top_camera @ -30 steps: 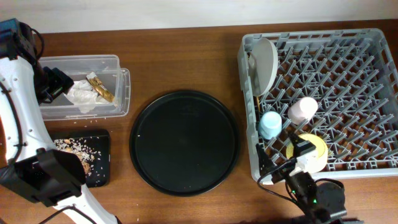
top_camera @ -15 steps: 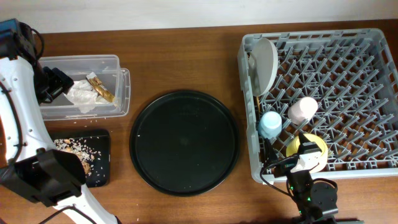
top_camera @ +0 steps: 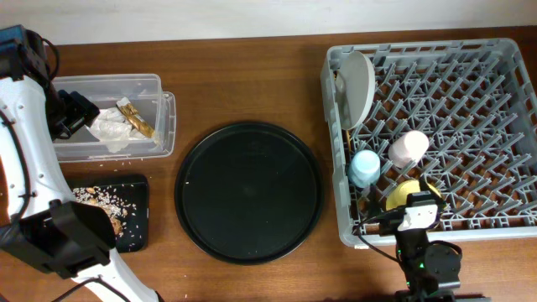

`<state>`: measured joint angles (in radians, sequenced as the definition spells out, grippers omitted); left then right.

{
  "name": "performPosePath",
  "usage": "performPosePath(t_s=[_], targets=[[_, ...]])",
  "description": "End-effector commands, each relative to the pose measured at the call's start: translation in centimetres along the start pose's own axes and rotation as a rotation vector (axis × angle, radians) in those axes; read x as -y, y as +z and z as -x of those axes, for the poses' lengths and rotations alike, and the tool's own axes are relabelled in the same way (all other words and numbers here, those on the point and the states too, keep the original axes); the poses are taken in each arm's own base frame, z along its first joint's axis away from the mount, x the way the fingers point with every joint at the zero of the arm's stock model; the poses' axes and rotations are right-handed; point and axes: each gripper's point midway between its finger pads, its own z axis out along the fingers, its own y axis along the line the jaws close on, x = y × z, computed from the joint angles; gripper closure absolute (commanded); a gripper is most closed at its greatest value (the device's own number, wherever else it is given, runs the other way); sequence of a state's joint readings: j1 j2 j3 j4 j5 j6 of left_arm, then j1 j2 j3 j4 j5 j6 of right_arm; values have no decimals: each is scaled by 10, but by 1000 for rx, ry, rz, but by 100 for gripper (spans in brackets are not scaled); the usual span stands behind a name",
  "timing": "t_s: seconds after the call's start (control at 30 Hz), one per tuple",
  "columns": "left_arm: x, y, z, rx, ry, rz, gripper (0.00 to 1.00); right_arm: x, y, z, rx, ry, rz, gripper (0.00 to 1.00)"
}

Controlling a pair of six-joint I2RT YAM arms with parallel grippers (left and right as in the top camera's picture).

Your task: Sort waste into correct bins and load items into the dishwasher rack

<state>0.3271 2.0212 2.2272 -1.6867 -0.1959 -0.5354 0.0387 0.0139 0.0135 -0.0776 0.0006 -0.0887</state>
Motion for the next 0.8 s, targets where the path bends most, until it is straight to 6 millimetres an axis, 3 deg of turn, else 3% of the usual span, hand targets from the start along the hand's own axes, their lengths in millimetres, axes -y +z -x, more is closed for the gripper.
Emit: performPosePath(t_s=[0.0,0.77], targets=[[-6,-9,1,26,-4,-3,1,10,0,-3,-5,-6,-42,1],[-6,-9,1,25,4,-2,1,9,0,-3,-5,-6,-40,1]])
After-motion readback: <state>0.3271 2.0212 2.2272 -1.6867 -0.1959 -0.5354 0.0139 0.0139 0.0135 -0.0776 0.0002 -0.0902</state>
